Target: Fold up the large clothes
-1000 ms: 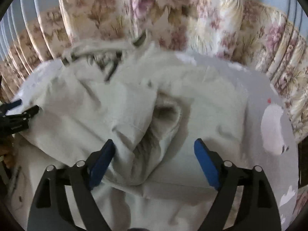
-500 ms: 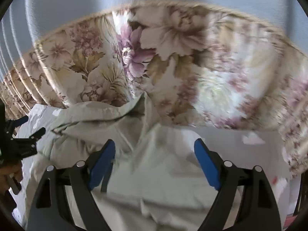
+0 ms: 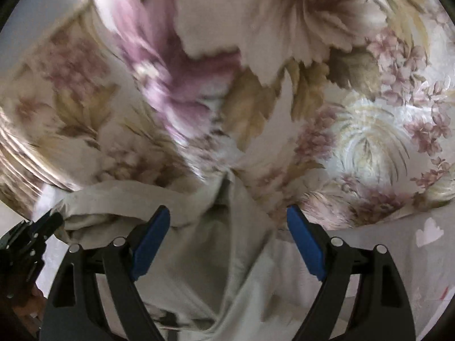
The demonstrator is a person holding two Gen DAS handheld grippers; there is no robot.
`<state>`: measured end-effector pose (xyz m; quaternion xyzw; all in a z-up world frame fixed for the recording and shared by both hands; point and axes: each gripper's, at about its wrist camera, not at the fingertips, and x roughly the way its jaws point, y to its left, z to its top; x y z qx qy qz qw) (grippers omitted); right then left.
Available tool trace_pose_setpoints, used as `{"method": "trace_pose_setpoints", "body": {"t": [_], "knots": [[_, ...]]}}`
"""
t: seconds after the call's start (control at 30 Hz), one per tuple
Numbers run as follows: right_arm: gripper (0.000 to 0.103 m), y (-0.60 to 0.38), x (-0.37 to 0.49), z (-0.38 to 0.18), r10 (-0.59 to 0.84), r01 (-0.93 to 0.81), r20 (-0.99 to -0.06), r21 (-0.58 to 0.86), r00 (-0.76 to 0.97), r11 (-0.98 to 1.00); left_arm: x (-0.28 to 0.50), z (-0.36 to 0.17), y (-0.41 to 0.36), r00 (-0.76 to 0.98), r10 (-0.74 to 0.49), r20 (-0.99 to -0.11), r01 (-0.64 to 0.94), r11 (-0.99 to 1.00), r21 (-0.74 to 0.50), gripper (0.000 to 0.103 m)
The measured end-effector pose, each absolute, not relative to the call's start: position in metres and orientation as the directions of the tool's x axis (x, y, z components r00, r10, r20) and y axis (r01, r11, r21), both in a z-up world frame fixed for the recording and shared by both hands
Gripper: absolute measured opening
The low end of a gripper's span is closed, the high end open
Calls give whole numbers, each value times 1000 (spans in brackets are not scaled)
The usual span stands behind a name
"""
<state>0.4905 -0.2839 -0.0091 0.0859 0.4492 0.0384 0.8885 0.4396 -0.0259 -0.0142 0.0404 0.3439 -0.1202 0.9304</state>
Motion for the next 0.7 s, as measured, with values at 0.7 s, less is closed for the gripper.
{"method": "trace_pose_setpoints", "body": {"t": [0.7], "knots": [[85,-293,263,53,201,-92,-681,193,704,977,145,-17,-90,630,-560,-539,640,767,-49,8]]}}
